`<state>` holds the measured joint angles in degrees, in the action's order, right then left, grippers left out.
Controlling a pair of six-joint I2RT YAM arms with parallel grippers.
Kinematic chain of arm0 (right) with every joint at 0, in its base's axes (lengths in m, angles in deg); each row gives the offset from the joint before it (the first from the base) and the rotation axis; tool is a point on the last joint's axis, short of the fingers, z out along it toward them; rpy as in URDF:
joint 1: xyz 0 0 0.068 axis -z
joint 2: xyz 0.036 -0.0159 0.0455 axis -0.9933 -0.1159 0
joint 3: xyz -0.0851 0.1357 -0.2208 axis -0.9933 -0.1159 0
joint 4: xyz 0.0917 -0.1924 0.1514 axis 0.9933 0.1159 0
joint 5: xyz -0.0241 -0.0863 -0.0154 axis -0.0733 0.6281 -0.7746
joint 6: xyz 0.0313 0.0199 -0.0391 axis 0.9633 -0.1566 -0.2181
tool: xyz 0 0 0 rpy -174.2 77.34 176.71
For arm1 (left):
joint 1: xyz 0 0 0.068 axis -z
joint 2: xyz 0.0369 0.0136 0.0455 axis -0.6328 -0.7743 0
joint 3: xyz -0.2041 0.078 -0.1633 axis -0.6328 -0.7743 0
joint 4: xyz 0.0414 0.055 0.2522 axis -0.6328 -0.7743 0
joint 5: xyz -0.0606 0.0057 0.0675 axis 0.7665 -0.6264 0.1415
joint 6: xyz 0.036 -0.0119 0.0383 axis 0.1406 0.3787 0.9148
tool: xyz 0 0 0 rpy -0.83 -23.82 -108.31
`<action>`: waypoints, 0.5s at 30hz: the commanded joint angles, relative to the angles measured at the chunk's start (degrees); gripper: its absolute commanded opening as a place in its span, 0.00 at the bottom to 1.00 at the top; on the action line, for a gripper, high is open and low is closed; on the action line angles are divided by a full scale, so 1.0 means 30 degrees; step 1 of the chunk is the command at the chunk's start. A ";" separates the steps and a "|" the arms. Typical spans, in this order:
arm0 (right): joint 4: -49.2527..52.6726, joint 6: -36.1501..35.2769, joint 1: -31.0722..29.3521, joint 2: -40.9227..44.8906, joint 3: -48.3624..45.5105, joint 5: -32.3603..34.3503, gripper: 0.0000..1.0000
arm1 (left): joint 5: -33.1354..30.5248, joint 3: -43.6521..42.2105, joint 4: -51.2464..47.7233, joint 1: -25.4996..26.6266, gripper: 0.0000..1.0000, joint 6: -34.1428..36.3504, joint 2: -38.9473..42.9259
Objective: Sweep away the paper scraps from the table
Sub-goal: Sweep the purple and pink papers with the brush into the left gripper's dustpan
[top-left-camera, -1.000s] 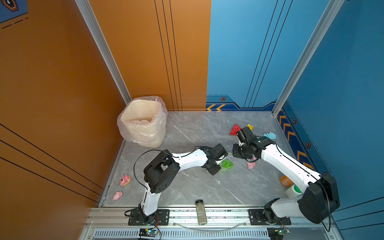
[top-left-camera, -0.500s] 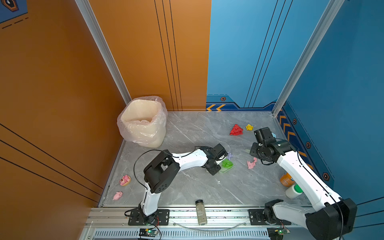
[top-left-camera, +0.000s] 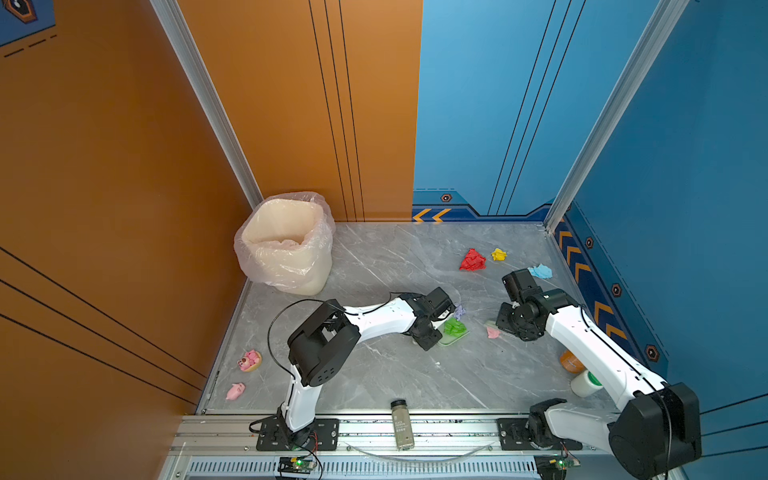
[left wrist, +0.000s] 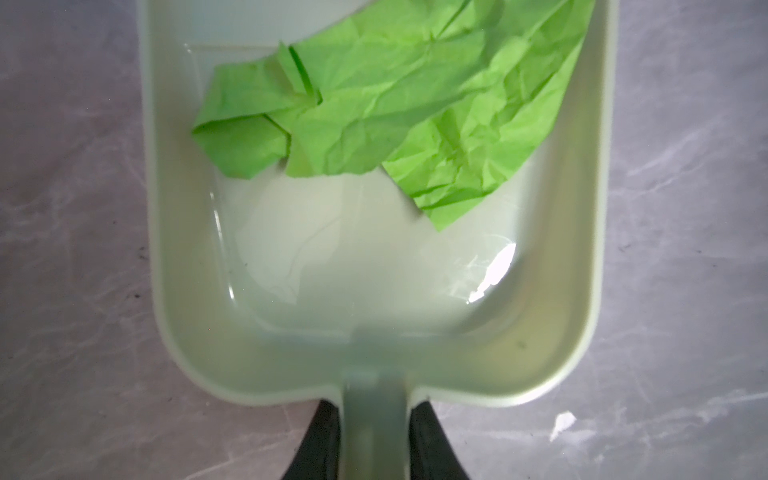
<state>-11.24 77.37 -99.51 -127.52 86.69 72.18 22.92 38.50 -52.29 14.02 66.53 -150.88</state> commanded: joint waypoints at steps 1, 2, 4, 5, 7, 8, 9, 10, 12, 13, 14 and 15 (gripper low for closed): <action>-0.1329 -0.0111 -0.0453 -0.0436 -0.0163 -0.2830 0.00 | -0.0144 0.0389 -0.0584 0.0115 0.00 -0.0066 -0.0473; -0.1587 -0.0204 -0.0588 -0.0514 -0.0081 -0.3446 0.00 | -0.0135 0.0413 -0.0600 0.0091 0.00 -0.0054 -0.0469; -0.2179 -0.0453 -0.0777 -0.0544 0.0089 -0.4245 0.00 | -0.0135 0.0418 -0.0615 0.0088 0.00 -0.0022 -0.0474; -0.2561 -0.0549 -0.0849 -0.0470 0.0128 -0.4747 0.00 | -0.0119 0.0436 -0.0615 0.0100 0.00 -0.0034 -0.0473; -0.2833 -0.0735 -0.0767 -0.0330 0.0297 -0.5317 0.00 | -0.0105 0.0422 -0.0615 0.0108 0.00 -0.0049 -0.0488; -0.2735 -0.0818 -0.0756 -0.0214 0.0451 -0.5213 0.00 | -0.0120 0.0418 -0.0643 0.0120 0.00 -0.0049 -0.0474; -0.2553 -0.0976 -0.0718 -0.0103 0.0637 -0.4961 0.00 | -0.0148 0.0419 -0.0644 0.0099 0.00 -0.0060 -0.0473; -0.2356 -0.1235 -0.0635 0.0035 0.0853 -0.4764 0.00 | -0.0149 0.0390 -0.0643 0.0111 0.00 -0.0049 -0.0452; -0.2245 -0.1679 -0.0272 0.0390 0.1006 -0.4885 0.00 | -0.0149 0.0362 -0.0626 0.0112 0.00 -0.0077 -0.0444; -0.2243 -0.1884 -0.0036 0.0583 0.1053 -0.5055 0.00 | -0.0147 0.0362 -0.0648 0.0086 0.00 -0.0076 -0.0467; -0.2243 -0.2023 0.0221 0.0795 0.1147 -0.5132 0.00 | -0.0148 0.0361 -0.0659 0.0112 0.00 -0.0068 -0.0453; -0.2244 -0.2186 0.0444 0.0936 0.1221 -0.5125 0.00 | -0.0120 0.0360 -0.0644 0.0109 0.00 -0.0075 -0.0455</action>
<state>-18.04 73.55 -99.79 -127.23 88.26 57.99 22.92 38.65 -52.29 14.02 66.53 -151.06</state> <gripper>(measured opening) 0.199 0.225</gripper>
